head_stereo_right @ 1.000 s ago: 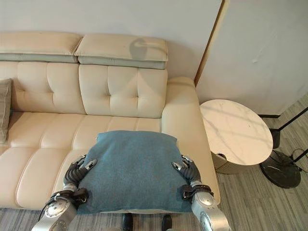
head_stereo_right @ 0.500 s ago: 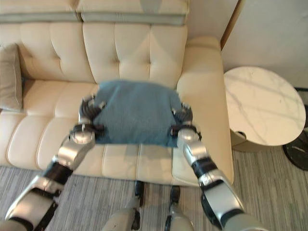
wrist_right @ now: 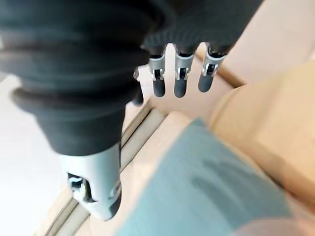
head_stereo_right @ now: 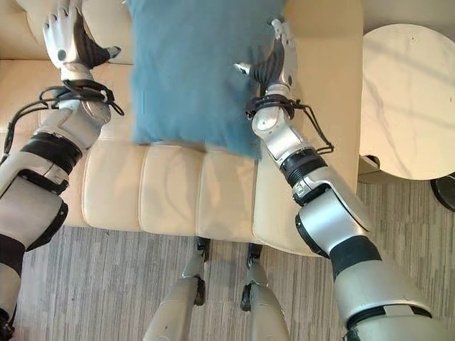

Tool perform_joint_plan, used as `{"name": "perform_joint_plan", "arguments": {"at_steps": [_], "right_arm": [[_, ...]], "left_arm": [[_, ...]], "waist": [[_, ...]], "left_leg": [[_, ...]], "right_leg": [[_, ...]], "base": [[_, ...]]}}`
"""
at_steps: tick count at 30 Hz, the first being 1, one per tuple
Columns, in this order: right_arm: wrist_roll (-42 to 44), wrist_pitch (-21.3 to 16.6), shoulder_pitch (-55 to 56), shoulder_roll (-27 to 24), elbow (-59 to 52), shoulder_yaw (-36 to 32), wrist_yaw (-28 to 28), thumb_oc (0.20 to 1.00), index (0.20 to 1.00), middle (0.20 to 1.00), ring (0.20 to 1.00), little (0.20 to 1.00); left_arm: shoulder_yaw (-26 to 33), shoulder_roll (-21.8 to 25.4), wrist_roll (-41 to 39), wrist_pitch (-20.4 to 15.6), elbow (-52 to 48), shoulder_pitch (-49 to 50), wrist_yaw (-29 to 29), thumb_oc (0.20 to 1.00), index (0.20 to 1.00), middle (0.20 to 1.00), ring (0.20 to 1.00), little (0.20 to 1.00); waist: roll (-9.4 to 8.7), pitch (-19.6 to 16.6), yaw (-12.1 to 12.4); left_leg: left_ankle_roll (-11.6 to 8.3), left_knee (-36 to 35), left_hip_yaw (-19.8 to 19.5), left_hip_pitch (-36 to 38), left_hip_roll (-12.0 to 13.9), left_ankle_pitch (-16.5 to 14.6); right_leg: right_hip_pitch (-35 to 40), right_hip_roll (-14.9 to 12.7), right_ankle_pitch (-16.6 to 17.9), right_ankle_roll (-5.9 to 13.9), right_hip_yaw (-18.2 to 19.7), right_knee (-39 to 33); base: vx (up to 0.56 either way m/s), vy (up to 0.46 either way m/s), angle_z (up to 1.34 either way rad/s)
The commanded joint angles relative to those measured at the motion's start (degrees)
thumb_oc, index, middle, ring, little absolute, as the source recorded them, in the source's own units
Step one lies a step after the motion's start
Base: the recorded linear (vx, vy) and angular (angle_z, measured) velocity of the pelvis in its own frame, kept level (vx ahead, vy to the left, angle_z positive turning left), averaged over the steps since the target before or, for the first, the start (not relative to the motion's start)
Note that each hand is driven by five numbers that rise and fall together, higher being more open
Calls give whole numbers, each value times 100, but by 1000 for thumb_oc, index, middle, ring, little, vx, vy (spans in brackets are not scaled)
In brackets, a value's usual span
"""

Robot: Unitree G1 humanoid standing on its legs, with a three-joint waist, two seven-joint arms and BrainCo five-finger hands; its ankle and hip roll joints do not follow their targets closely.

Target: Pick up all the scattered cushions and arrange them neatly on the sofa.

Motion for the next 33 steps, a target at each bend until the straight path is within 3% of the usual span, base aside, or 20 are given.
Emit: {"name": "perform_joint_plan", "arguments": {"at_steps": [1, 7, 9, 10, 11, 14, 15, 16, 17, 18, 24, 31, 33], "right_arm": [[-198, -148, -699, 177, 587, 6, 72, 1000, 1000, 1000, 1000, 1000], [80, -42, 156, 261, 477, -273, 439, 1000, 1000, 1000, 1000, 1000], [653, 58, 1112, 383, -108, -834, 834, 1000, 1000, 1000, 1000, 1000], [650, 68, 1133, 385, -125, -823, 831, 1000, 1000, 1000, 1000, 1000], [836, 244, 2071, 432, -727, -1290, 1117, 1000, 1000, 1000, 1000, 1000], [959, 379, 2861, 305, -1131, -1615, 1408, 1000, 1000, 1000, 1000, 1000], [844, 452, 3731, 268, -1560, -1923, 1639, 1000, 1000, 1000, 1000, 1000], [836, 466, 3776, 270, -1593, -1913, 1637, 1000, 1000, 1000, 1000, 1000], [799, 483, 4981, 416, -1978, -2294, 1945, 1000, 1000, 1000, 1000, 1000], [756, 550, 5607, 401, -2035, -2436, 2207, 1000, 1000, 1000, 1000, 1000], [727, 747, 6901, 428, -1804, -2810, 2836, 1000, 1000, 1000, 1000, 1000], [589, 776, 7277, 463, -827, -3022, 3011, 1000, 1000, 1000, 1000, 1000], [576, 777, 7260, 493, -620, -2993, 2999, 1000, 1000, 1000, 1000, 1000]], "left_arm": [[-310, 283, 336, 172, 722, -645, -45, 1000, 1000, 1000, 1000, 1000], [515, 282, -361, -38, 646, 515, -467, 1000, 1000, 1000, 1000, 1000], [1569, 311, -1706, -491, -34, 1700, -797, 1000, 1000, 1000, 1000, 1000], [1589, 312, -1702, -483, -56, 1733, -796, 1000, 1000, 1000, 1000, 1000], [2712, 103, -2971, -948, -1037, 3022, -1077, 1000, 1000, 1000, 1000, 1000], [3208, 79, -3476, -1121, -1652, 3953, -1519, 1000, 1000, 1000, 1000, 1000], [3700, -326, -3974, -1212, -1947, 4930, -1804, 1000, 1000, 1000, 1000, 1000], [3712, -334, -3967, -1203, -1978, 4981, -1802, 1000, 1000, 1000, 1000, 1000], [4094, -862, -3989, -1072, -2244, 6170, -2127, 1000, 1000, 1000, 1000, 1000], [4259, -1108, -4065, -978, -2300, 6723, -2351, 1000, 1000, 1000, 1000, 1000], [4326, -1633, -3899, -649, -1831, 7673, -2879, 1000, 1000, 1000, 1000, 1000], [4099, -1896, -3429, -479, -1214, 7967, -3143, 1000, 1000, 1000, 1000, 1000], [4004, -1889, -3216, -467, -1119, 7948, -3150, 1000, 1000, 1000, 1000, 1000]], "waist": [[-339, 103, 46], [-407, 172, 35], [-444, 225, 44], [-436, 202, 32], [-475, 225, 29], [-514, 148, -29], [-550, 64, -94], [-546, 50, -95], [-535, -174, -228], [-514, -334, -293], [-448, -740, -491], [-390, -689, -641], [-349, -619, -640]], "left_leg": [[-424, -42, 65, 478, -357, -756], [-373, -42, 64, 858, -362, -868], [-328, -42, 145, 1192, -350, -1001], [-326, -42, 141, 1175, -353, -990], [-277, -42, 213, 1450, -333, -1100], [-226, -42, 308, 1672, -315, -1186], [-169, -42, 392, 1918, -307, -1288], [-168, -42, 397, 1937, -307, -1295], [-69, -42, 542, 2297, -306, -1438], [-10, -42, 625, 2495, -309, -1503], [75, -42, 812, 2956, -331, -1633], [146, -42, 1071, 3279, -245, -1651], [165, -42, 1115, 3341, -198, -1639]], "right_leg": [[177, -73, -595, 591, 211, -34], [548, -83, -665, 560, 231, -34], [833, -77, -725, 530, 289, -34], [819, -80, -717, 530, 285, -34], [1048, -66, -755, 501, 329, -34], [1217, -62, -781, 484, 374, -34], [1438, -52, -834, 473, 401, -34], [1454, -51, -838, 474, 406, -34], [1733, -42, -890, 477, 528, -34], [1892, -51, -906, 487, 584, -34], [2279, -50, -902, 528, 712, -34], [2559, 5, -785, 537, 818, 98], [2555, 31, -951, 510, 860, 415]], "base": [[22, 28, 15], [19, 32, 6], [31, 49, -5], [42, 62, -2], [27, 40, -2], [36, 66, -28], [49, 76, -33], [76, 192, -39], [47, 216, -50], [35, 259, -39], [-28, 102, -40], [-95, 31, -26], [-162, -39, -33]]}}
